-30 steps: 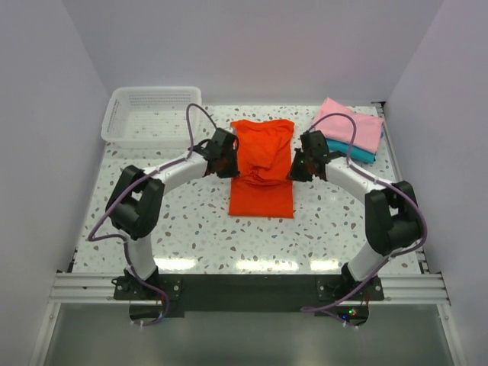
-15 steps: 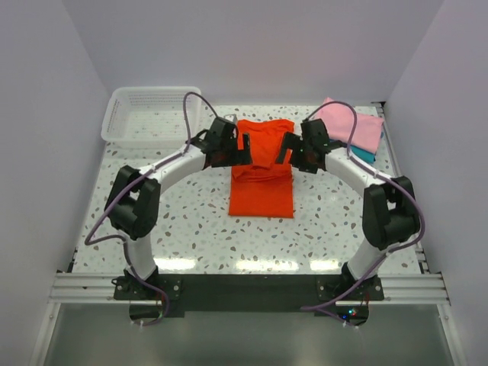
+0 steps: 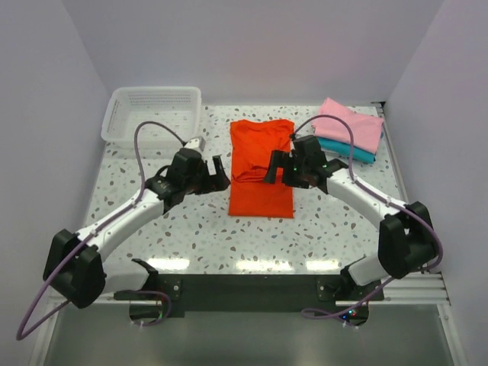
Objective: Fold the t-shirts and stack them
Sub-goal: Fold the tshirt
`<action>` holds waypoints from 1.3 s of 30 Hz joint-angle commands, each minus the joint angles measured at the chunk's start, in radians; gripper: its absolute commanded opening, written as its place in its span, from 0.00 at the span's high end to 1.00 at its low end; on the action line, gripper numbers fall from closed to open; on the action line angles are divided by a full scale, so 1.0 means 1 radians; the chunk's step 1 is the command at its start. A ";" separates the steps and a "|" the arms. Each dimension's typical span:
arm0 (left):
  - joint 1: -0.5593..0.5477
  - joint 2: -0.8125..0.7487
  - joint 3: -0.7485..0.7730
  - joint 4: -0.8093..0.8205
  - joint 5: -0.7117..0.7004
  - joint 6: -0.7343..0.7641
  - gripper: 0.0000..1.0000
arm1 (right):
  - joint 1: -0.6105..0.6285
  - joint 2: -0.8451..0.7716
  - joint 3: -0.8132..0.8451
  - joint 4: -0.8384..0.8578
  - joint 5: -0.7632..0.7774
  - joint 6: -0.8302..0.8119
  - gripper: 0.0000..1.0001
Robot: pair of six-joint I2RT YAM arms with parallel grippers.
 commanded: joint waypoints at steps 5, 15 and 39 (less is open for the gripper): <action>0.006 -0.239 -0.256 -0.018 -0.059 -0.095 0.00 | 0.124 0.158 0.065 0.102 -0.040 -0.040 0.01; 0.006 -0.401 -0.412 -0.009 -0.010 -0.137 0.00 | 0.141 0.382 0.230 0.147 -0.053 -0.026 0.01; 0.006 -0.370 -0.440 0.017 0.068 -0.129 0.00 | 0.118 0.600 0.577 0.055 0.066 -0.058 0.01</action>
